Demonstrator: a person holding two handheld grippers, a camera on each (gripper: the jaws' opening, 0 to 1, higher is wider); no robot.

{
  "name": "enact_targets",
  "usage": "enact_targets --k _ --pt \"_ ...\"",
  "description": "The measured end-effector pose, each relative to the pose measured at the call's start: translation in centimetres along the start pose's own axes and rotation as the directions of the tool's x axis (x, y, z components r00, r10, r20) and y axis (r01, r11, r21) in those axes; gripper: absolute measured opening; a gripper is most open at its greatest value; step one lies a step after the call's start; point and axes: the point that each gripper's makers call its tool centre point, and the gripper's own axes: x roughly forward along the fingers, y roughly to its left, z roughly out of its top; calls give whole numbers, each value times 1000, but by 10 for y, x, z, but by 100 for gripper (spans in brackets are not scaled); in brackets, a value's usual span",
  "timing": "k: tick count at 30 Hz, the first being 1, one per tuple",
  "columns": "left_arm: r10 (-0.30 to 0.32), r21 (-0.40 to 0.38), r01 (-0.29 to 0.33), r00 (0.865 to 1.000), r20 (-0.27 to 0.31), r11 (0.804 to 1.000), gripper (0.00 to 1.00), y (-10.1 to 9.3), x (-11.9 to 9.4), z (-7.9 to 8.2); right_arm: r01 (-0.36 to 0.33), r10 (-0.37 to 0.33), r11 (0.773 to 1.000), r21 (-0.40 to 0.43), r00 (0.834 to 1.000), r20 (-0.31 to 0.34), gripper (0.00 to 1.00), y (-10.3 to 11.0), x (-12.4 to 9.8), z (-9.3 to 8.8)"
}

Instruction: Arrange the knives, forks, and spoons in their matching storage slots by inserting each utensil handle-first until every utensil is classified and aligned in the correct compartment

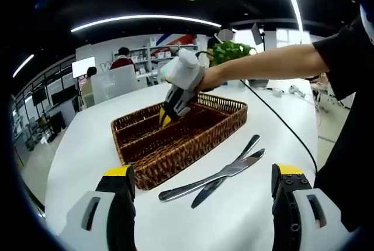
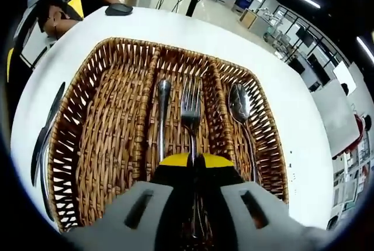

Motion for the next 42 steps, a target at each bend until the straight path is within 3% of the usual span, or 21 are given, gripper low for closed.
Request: enact_targets --k 11,12,14,17,22,27,28,29,32,34,36,40,42 --pt "-3 -10 3 1000 7 1000 99 0 3 2 70 -76 994 89 995 68 19 -7 -25 5" --pt "-1 -10 1 1000 7 1000 99 0 3 2 91 -105 984 150 991 87 21 -9 -31 5" --pt "-1 -15 2 1000 10 1000 99 0 4 4 94 -116 977 189 987 110 26 -8 -35 6" --pt "-3 -20 3 1000 12 1000 99 1 6 5 119 -143 974 193 983 115 34 -8 -41 2" --pt "3 -35 -2 1000 26 999 99 6 7 10 163 -230 928 335 958 172 44 -8 -60 0" --pt "13 -48 -10 999 48 999 99 11 9 19 197 -301 889 414 932 202 56 0 -79 -2" --pt "18 -50 -16 998 52 999 99 13 11 21 209 -335 866 455 917 215 59 3 -88 -2" --pt "19 -51 -17 998 55 999 99 13 11 22 218 -355 858 464 907 229 62 5 -91 -1" --pt "22 -61 -19 998 61 998 99 14 14 25 281 -386 865 415 902 195 70 19 -101 -12" --pt "22 -63 -18 998 65 998 99 14 15 25 300 -419 842 449 887 193 71 23 -107 -15" --pt "16 -66 -12 998 67 998 99 14 17 26 272 -421 824 497 881 217 74 34 -113 -16" --pt "7 -67 -2 997 71 998 99 12 18 26 281 -449 789 547 870 201 81 51 -127 -26" --pt "0 -67 6 997 83 998 99 11 18 27 283 -451 788 548 870 199 84 57 -131 -29"
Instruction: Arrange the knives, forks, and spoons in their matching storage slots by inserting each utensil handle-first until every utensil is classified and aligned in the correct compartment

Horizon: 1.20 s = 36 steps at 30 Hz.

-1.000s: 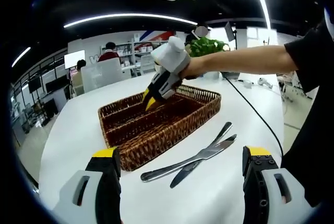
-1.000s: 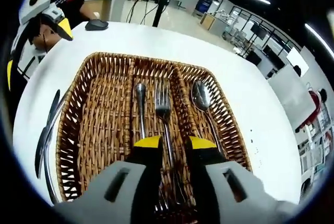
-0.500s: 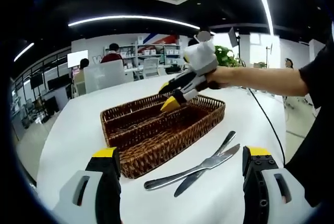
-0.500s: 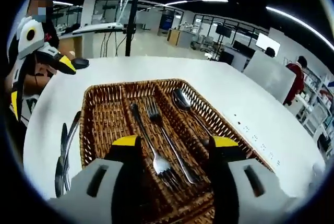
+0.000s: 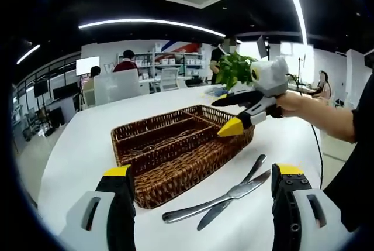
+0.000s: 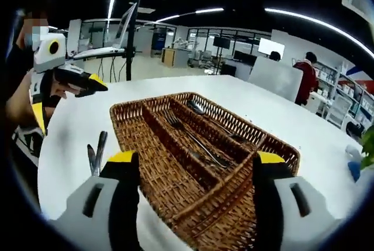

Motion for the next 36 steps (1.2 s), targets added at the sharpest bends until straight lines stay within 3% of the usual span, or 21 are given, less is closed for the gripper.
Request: enact_targets --k 5,8,12,17,23,36 --pt "-7 1 7 1000 22 1000 99 -3 -2 2 39 -39 997 71 999 -3 90 7 -32 -13" --pt "-12 -1 12 1000 24 1000 99 -5 -3 1 52 -49 996 76 998 -47 94 16 -47 -26" --pt "-10 2 10 1000 15 1000 99 -7 -6 -4 97 -96 989 112 995 -17 95 15 -67 -26" --pt "-13 8 13 1000 18 1000 99 -9 -12 -6 117 -115 987 110 993 -31 97 19 -88 -34" --pt "-19 24 19 1000 10 1000 99 -10 -13 -9 123 -121 986 116 992 -23 97 22 -102 -32" --pt "-61 49 61 998 2 997 99 -13 -8 -5 110 -105 990 92 993 -54 98 28 -103 -33"
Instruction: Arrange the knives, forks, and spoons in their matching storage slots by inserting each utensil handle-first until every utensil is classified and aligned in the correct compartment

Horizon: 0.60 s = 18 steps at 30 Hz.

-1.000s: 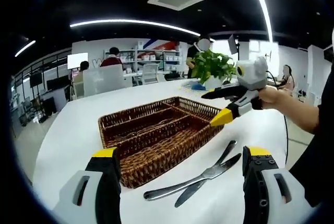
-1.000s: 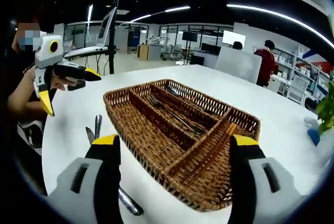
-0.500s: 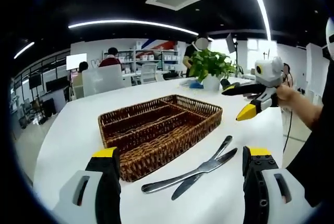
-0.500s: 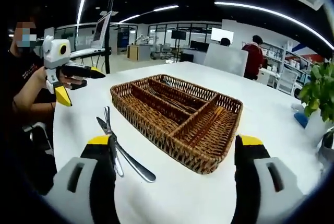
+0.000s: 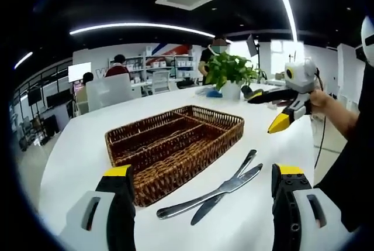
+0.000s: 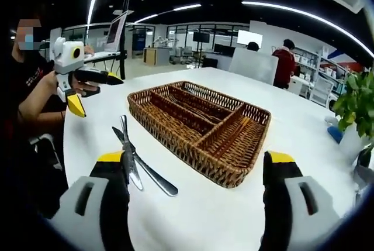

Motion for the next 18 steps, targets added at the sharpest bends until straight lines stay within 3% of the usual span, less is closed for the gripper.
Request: enact_targets --k 9,11,18 --pt "-43 52 45 999 -34 998 99 -2 4 -1 -48 47 998 -27 999 -22 96 16 1 1" --pt "-63 75 66 997 -50 995 98 -3 6 -2 -84 81 995 -57 995 -58 89 24 1 -4" --pt "-160 137 182 974 -158 974 91 -15 11 -14 -181 171 980 -77 978 -123 76 51 6 -13"
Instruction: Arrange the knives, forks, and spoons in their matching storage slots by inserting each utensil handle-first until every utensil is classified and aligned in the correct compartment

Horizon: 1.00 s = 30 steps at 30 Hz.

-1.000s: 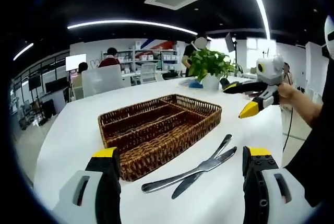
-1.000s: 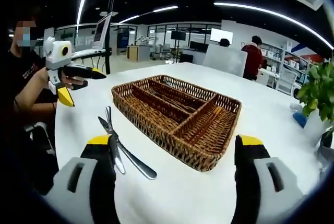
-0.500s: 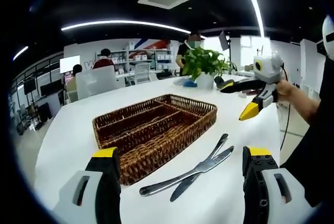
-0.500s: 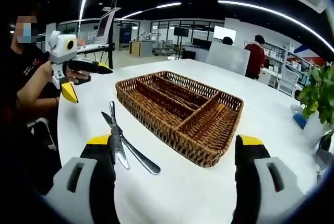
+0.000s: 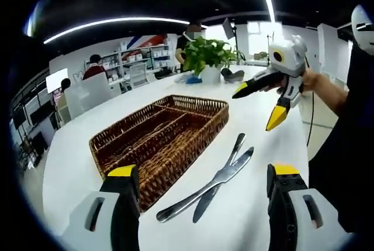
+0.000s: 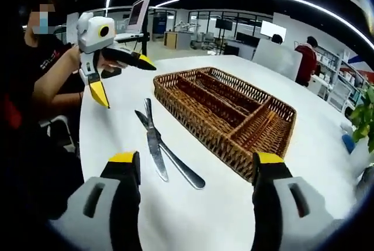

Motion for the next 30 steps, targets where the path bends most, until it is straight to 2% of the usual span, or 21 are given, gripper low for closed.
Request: enact_targets --k 4,8,15,23,25,28,29,30 --pt "-40 54 44 996 -84 998 87 -4 2 -10 -61 60 998 -18 997 -43 69 14 7 -6" --pt "-79 71 87 991 -110 994 80 -7 4 -11 -117 115 993 -17 988 -99 65 28 14 -14" --pt "-141 93 158 975 -170 983 67 -9 11 -14 -172 170 985 -4 976 -133 53 40 25 -19" --pt "-223 142 269 934 -279 953 53 -13 19 -25 -237 235 971 13 956 -176 42 49 38 -25" --pt "-245 163 303 921 -302 939 49 -14 20 -27 -238 237 971 13 955 -176 40 50 41 -25" --pt "-257 156 318 912 -320 935 42 -11 24 -28 -250 250 968 21 953 -173 33 52 45 -26" --pt "-272 163 340 901 -339 926 40 -10 26 -30 -253 254 967 27 952 -172 32 53 48 -27" --pt "-271 165 341 900 -342 926 39 -10 27 -30 -254 255 967 29 951 -173 30 53 49 -27"
